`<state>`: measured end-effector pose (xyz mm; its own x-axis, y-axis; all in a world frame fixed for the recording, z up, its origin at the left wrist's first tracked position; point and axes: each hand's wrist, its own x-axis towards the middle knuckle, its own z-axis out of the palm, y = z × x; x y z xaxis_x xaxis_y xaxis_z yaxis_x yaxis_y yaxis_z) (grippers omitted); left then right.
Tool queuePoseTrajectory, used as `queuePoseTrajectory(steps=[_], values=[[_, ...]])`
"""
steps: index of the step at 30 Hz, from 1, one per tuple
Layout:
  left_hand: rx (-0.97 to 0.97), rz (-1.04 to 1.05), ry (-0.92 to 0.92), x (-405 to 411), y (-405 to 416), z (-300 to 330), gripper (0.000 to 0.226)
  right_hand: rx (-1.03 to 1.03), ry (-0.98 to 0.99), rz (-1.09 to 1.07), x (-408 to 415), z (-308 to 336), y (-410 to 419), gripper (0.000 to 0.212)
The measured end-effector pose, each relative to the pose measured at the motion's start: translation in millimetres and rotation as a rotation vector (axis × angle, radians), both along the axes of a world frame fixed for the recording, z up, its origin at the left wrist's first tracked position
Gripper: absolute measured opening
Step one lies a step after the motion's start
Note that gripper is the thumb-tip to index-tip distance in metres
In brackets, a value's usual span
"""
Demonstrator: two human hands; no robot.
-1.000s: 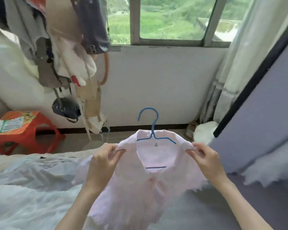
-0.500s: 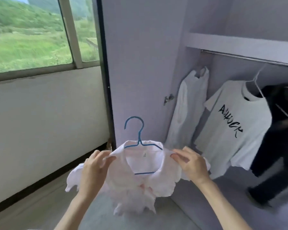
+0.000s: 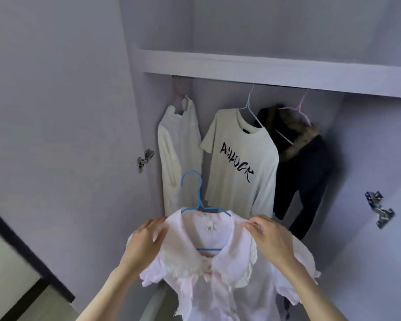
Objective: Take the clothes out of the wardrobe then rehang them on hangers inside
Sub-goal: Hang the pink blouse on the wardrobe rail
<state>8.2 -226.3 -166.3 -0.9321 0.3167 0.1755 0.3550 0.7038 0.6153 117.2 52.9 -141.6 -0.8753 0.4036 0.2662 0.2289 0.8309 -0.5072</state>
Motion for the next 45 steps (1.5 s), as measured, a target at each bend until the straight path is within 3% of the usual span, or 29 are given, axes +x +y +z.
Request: queuePoseTrajectory(steps=[4, 9, 15, 22, 31, 36, 45], values=[[-0.048, -0.2, 0.029, -52, 20, 5, 0.039, 0.012, -0.024, -0.158, -24, 9, 4, 0.026], [-0.084, -0.293, 0.348, -101, 47, 39, 0.05, -0.046, -0.077, -0.34, -63, 18, 10, 0.027], [-0.06, -0.346, 0.616, -152, 86, 112, 0.044, -0.281, -0.063, -0.467, -113, 27, 21, 0.02], [-0.092, -0.233, 0.925, -207, 142, 206, 0.05, -0.345, 0.132, -0.429, -206, 69, 57, 0.022], [-0.125, -0.175, 0.941, -247, 193, 244, 0.056, -0.434, 0.301, -0.412, -290, 113, 102, 0.022], [-0.065, -0.169, 0.977, -256, 200, 242, 0.054, -0.523, 0.271, -0.472, -313, 109, 120, 0.028], [0.022, -0.153, 0.977, -254, 204, 242, 0.051, -0.507, 0.225, -0.468, -324, 100, 133, 0.026]])
